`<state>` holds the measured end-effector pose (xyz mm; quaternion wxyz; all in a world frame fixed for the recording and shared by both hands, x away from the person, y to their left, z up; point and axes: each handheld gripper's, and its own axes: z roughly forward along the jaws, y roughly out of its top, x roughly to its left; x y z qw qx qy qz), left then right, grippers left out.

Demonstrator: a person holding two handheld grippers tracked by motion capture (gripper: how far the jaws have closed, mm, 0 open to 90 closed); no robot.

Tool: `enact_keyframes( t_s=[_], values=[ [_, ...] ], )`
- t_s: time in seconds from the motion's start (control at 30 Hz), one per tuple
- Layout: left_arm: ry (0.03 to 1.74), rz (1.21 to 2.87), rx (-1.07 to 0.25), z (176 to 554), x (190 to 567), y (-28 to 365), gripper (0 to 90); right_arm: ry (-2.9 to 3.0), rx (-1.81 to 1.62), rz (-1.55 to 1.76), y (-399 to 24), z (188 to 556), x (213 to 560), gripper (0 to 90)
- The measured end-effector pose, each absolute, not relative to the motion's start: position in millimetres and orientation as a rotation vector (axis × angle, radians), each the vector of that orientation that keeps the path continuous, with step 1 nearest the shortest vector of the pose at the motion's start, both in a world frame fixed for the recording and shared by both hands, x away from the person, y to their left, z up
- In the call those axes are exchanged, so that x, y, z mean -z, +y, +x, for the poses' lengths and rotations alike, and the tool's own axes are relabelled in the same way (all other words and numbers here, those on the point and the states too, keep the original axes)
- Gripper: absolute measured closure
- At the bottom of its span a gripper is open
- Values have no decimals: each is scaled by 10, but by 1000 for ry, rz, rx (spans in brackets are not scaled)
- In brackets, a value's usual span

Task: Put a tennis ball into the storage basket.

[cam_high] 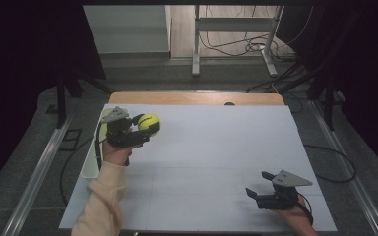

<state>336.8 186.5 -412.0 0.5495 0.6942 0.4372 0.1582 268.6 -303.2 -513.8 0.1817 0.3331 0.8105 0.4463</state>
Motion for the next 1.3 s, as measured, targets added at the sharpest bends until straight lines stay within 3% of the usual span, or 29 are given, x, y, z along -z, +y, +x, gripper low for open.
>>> enact_keyframes(
  t_s=[1.3],
  values=[
    [1176, 1599, -440, 3405, 4207, 2268, 268, 2300, -1255, 937, -3026, 2689, 5146, 137]
  ],
)
